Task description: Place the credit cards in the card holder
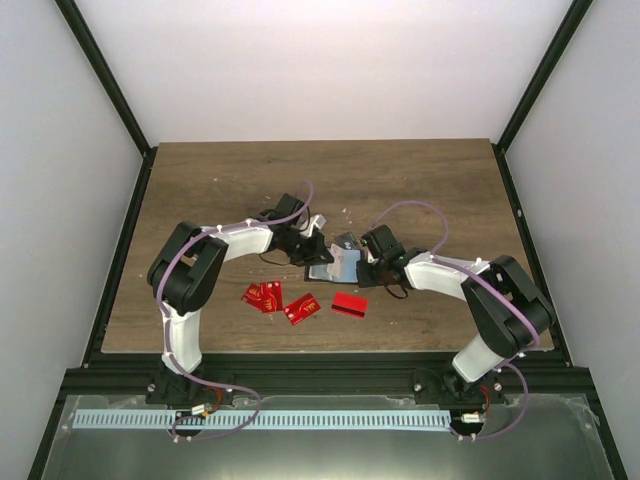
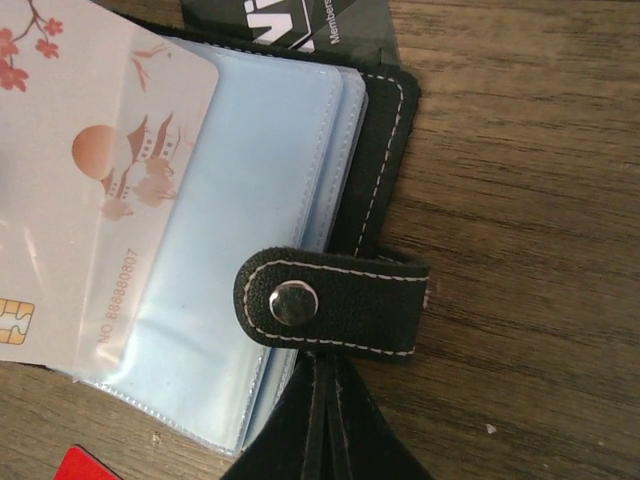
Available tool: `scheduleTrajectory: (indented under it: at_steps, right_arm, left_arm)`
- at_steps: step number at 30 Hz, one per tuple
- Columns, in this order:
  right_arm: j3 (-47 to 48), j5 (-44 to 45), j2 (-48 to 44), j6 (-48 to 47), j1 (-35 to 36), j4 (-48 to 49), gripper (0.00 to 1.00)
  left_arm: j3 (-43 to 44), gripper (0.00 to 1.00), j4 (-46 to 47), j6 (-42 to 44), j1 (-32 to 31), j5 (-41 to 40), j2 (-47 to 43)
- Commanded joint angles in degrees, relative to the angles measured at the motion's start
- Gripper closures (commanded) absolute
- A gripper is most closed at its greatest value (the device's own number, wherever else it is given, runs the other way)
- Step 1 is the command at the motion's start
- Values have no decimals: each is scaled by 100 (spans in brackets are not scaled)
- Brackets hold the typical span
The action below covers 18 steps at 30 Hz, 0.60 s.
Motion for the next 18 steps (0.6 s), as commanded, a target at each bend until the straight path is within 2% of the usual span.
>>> scheduleTrajectory:
  at_steps: [1,8,18]
  right_arm:
    - [-55,-38,-29,37,17,96,99]
    - [-136,-257,-11,125,21,256,99]
    - [-116,-276,126,180,16,369,99]
  left_arm:
    - [-53,96,310,-242,-40,75,79]
    - [-314,96,802,-612,-138,33,87]
    - [-437,96,946,-668,-317,-28,199]
